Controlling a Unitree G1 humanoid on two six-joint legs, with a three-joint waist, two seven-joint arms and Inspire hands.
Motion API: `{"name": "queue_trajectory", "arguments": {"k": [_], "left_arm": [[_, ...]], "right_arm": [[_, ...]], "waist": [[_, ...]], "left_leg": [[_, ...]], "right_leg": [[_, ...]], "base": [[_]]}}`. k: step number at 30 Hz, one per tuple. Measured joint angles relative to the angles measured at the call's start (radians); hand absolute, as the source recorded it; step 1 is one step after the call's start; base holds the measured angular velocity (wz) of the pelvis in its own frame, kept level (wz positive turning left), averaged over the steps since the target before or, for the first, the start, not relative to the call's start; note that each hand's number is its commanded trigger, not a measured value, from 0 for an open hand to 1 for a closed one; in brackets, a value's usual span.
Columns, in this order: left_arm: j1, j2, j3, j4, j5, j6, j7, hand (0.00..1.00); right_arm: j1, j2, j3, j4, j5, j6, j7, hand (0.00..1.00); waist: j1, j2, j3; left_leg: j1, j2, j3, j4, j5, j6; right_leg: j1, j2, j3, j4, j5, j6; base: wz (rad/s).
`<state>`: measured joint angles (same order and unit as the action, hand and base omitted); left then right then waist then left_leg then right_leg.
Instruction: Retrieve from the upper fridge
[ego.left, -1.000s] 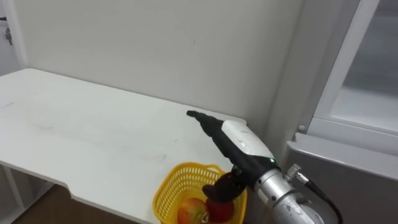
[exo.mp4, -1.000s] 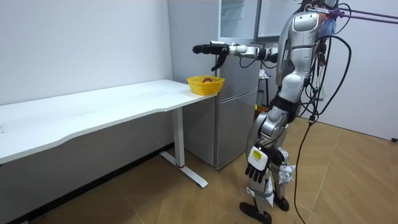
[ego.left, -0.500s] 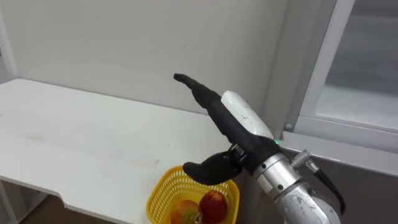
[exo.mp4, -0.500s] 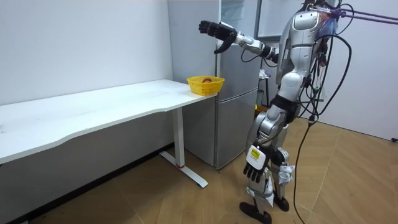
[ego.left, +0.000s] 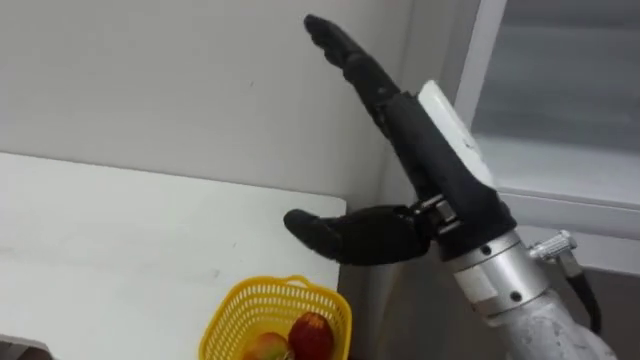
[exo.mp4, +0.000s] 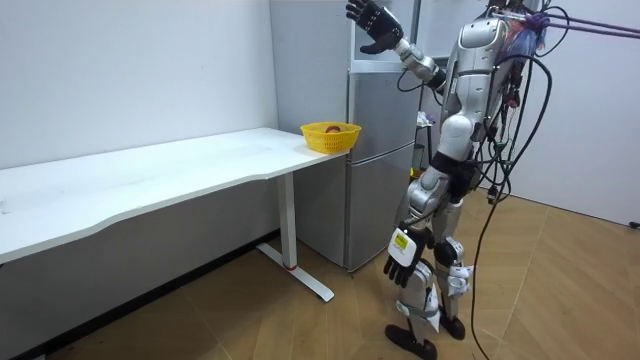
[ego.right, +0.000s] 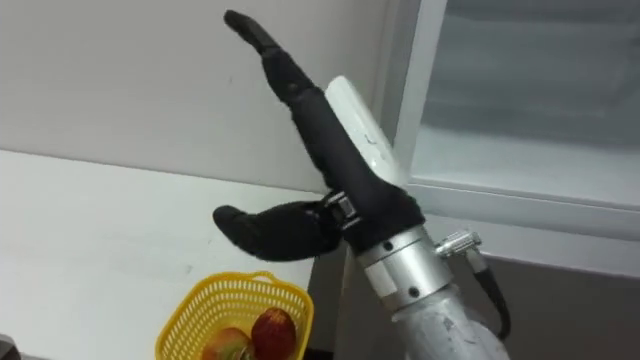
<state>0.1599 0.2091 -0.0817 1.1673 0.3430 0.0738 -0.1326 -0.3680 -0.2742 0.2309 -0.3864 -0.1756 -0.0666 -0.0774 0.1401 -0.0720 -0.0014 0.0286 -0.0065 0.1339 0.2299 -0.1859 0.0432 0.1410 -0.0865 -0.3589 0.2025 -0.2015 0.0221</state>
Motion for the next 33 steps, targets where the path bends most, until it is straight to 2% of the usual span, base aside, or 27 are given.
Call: {"name": "queue_trajectory", "arguments": {"k": [4,6,9,12,16,18,22,24,29,30,33], "left_arm": [[0.007,-0.012,0.005,0.0,0.001,-0.001,0.014,0.0],[0.014,-0.019,0.022,0.0,0.001,-0.014,0.015,0.0],[0.028,-0.02,0.033,-0.001,0.001,-0.026,0.023,0.0],[0.038,-0.02,0.049,0.002,0.001,-0.032,0.023,0.0],[0.044,-0.022,0.051,0.011,0.001,-0.034,0.039,0.0],[0.05,-0.022,0.073,0.011,0.001,-0.035,0.043,0.0],[0.05,-0.022,0.081,0.012,0.001,-0.037,0.052,0.0],[0.054,-0.023,0.081,0.012,0.001,-0.037,0.051,0.0],[0.06,-0.026,0.081,0.009,0.001,-0.036,0.037,0.0],[0.059,-0.027,0.081,0.007,0.001,-0.036,0.036,0.0],[0.055,-0.027,0.081,0.001,0.001,-0.036,0.033,0.0]], "right_arm": [[0.07,0.001,-0.058,-0.046,0.014,-0.01,-0.038,0.0],[0.116,0.001,-0.107,-0.072,0.022,-0.035,-0.071,0.0],[0.186,0.001,-0.149,-0.103,0.031,-0.061,-0.116,0.0],[0.237,0.002,-0.18,-0.107,0.025,-0.086,-0.165,0.0],[0.323,0.004,-0.203,-0.107,0.022,-0.094,-0.222,0.0],[0.374,0.005,-0.23,-0.107,0.018,-0.095,-0.244,0.0],[0.412,0.006,-0.273,-0.107,0.023,-0.101,-0.274,0.0],[0.432,0.019,-0.295,-0.106,0.036,-0.113,-0.282,0.0],[0.442,0.019,-0.308,-0.092,0.052,-0.116,-0.3,0.0],[0.451,0.019,-0.313,-0.075,0.049,-0.123,-0.311,0.0],[0.478,0.021,-0.321,-0.027,0.043,-0.125,-0.328,0.0]], "waist": [[-0.03,0.019,-0.002],[-0.044,0.033,-0.0038],[-0.064,0.04,-0.0078],[-0.087,0.042,-0.0085],[-0.109,0.045,-0.0087],[-0.114,0.048,-0.0082],[-0.123,0.053,-0.0077],[-0.133,0.056,-0.0074],[-0.14,0.069,-0.0052],[-0.141,0.065,-0.0026],[-0.143,0.058,-0.0047]], "left_leg": [[0.003,0.001,0.015,0.0,-0.001,0.002],[0.005,0.005,0.027,0.0,-0.002,0.003],[0.012,0.011,0.044,-0.004,-0.003,0.001],[0.019,0.015,0.056,-0.008,-0.004,-0.001],[0.027,0.018,0.065,-0.01,-0.005,-0.003],[0.022,0.02,0.077,-0.011,-0.006,-0.003],[0.017,0.023,0.088,-0.011,-0.008,-0.003],[0.019,0.025,0.088,-0.008,-0.011,-0.004],[0.022,0.032,0.109,-0.01,-0.014,-0.008],[0.021,0.032,0.109,-0.011,-0.014,-0.009],[0.016,0.031,0.113,-0.01,-0.014,-0.009]], "right_leg": [[0.0,-0.001,0.013,0.001,0.002,0.002],[-0.004,0.001,0.025,0.001,0.005,0.002],[-0.005,0.001,0.033,0.002,0.006,0.0],[-0.004,0.002,0.037,0.002,0.007,-0.001],[-0.01,0.004,0.054,0.002,0.008,-0.002],[-0.021,0.01,0.062,0.003,0.009,-0.004],[-0.029,0.014,0.079,0.002,0.012,-0.005],[-0.028,0.017,0.081,0.0,0.012,-0.004],[-0.032,0.02,0.089,0.0,0.014,-0.007],[-0.036,0.02,0.09,0.0,0.013,-0.007],[-0.044,0.017,0.095,-0.014,0.01,-0.008]], "base": [[-0.13],[-0.16],[-0.13],[-0.11],[-0.12],[-0.15],[-0.09],[0.0],[-0.1],[-0.04],[-0.01]]}}
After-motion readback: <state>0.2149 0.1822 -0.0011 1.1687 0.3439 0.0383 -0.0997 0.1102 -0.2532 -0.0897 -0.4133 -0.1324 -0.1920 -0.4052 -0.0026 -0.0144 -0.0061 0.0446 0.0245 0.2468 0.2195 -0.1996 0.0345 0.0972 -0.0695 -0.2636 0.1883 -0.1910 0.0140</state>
